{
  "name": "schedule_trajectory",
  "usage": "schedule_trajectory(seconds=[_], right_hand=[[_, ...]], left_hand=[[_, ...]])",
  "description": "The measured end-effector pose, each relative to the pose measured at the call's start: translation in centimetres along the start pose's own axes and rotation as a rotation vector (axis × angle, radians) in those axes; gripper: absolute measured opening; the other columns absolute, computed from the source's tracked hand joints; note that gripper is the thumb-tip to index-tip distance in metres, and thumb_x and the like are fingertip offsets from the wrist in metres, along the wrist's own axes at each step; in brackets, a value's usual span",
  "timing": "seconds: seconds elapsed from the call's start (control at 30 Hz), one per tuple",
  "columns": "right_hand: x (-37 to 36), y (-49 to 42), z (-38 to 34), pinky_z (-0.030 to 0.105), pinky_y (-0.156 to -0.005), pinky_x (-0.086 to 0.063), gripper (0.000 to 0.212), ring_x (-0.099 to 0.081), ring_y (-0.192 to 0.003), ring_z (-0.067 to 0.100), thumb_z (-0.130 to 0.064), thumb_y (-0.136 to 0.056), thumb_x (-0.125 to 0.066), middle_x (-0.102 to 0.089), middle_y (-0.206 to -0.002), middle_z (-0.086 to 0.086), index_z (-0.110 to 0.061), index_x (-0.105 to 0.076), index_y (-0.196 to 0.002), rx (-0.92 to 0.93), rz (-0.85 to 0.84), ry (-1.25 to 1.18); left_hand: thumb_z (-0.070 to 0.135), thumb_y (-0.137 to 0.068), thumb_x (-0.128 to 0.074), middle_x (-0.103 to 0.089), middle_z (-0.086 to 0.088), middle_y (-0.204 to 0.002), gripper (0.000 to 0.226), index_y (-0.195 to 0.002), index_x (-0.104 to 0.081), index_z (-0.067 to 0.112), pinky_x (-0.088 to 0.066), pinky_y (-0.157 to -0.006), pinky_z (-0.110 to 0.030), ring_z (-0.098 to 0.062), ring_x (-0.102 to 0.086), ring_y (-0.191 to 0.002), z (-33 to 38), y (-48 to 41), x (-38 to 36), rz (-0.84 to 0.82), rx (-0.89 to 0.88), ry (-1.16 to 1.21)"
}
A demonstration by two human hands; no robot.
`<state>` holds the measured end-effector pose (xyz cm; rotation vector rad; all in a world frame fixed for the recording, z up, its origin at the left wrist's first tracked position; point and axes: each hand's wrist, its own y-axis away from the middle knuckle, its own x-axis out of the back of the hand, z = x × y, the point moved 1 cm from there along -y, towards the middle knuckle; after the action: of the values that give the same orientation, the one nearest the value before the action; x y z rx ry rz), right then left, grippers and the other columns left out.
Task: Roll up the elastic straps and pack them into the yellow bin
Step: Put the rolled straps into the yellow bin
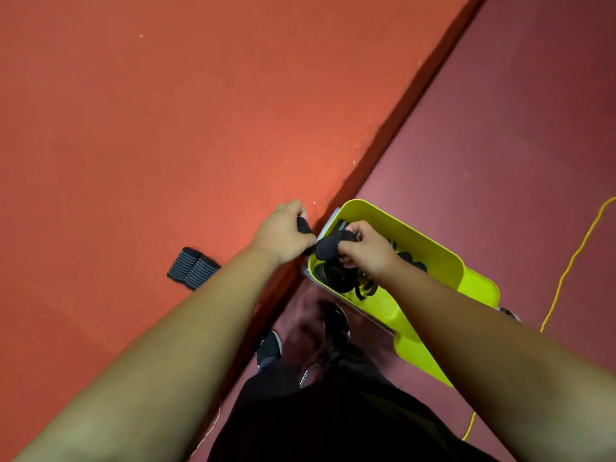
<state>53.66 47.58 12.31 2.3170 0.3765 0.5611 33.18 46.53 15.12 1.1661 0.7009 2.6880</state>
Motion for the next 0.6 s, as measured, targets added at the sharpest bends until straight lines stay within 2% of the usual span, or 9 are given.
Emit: schedule_trajectory(seconds=[0.1, 0.2, 0.27, 0.37, 0.5, 0.6], right_hand=[[5.2, 0.5, 3.8, 0.046, -0.072, -0.064, 0.034, -0.075, -0.072, 0.027, -0.026, -0.075, -0.072, -0.077, -0.083, 0.008, -0.020, -0.054, -0.103, -0.094, 0.103, 0.129], [8.7, 1.4, 7.1, 0.046, -0.079, -0.065, 0.037, -0.077, -0.087, 0.035, -0.023, -0.080, -0.076, -0.078, -0.100, 0.015, -0.014, -0.053, -0.107, -0.165, 0.143, 0.252], [10.2, 1.9, 9.1, 0.041, -0.079, -0.057, 0.037, -0.074, -0.102, 0.040, -0.019, -0.085, -0.077, -0.074, -0.113, 0.018, -0.012, -0.055, -0.114, -0.183, 0.163, 0.344], [11.4, 2.1, 11.6, 0.035, -0.077, -0.049, 0.042, -0.068, -0.110, 0.041, -0.017, -0.089, -0.075, -0.068, -0.121, 0.019, -0.009, -0.057, -0.126, -0.186, 0.191, 0.461], [11.6, 1.5, 13.3, 0.044, -0.091, -0.055, 0.042, -0.066, -0.116, 0.043, -0.016, -0.097, -0.068, -0.058, -0.129, 0.020, -0.012, -0.054, -0.137, -0.124, 0.188, 0.555], [11.6, 0.7, 13.9, 0.048, -0.092, -0.055, 0.037, -0.067, -0.112, 0.045, -0.012, -0.102, -0.061, -0.050, -0.131, 0.019, -0.013, -0.053, -0.138, -0.111, 0.189, 0.572]], left_hand=[[0.020, -0.081, -0.080, -0.053, -0.005, -0.106, 0.028, -0.102, -0.063, 0.027, -0.047, -0.085, -0.036, -0.030, -0.060, -0.097, 4.4, -1.4, -4.5, -0.138, -0.109, -0.072], [0.024, -0.082, -0.079, -0.051, -0.002, -0.113, 0.024, -0.101, -0.067, 0.033, -0.051, -0.100, -0.036, -0.029, -0.063, -0.104, 7.5, -2.1, -9.5, -0.272, -0.189, -0.146], [0.025, -0.085, -0.078, -0.048, -0.001, -0.119, 0.025, -0.107, -0.066, 0.033, -0.052, -0.100, -0.037, -0.028, -0.064, -0.103, 9.1, -2.2, -12.5, -0.372, -0.194, -0.181], [0.023, -0.091, -0.075, -0.043, -0.001, -0.128, 0.031, -0.119, -0.065, 0.032, -0.056, -0.096, -0.042, -0.028, -0.067, -0.097, 10.6, -2.4, -16.7, -0.489, -0.192, -0.235], [0.018, -0.098, -0.069, -0.048, -0.009, -0.137, 0.039, -0.136, -0.064, 0.023, -0.053, -0.106, -0.046, -0.033, -0.064, -0.111, 11.6, -3.3, -20.8, -0.525, -0.244, -0.346], [0.015, -0.096, -0.069, -0.052, -0.008, -0.134, 0.040, -0.135, -0.063, 0.023, -0.054, -0.103, -0.051, -0.034, -0.062, -0.116, 12.0, -4.1, -22.7, -0.512, -0.249, -0.389]])
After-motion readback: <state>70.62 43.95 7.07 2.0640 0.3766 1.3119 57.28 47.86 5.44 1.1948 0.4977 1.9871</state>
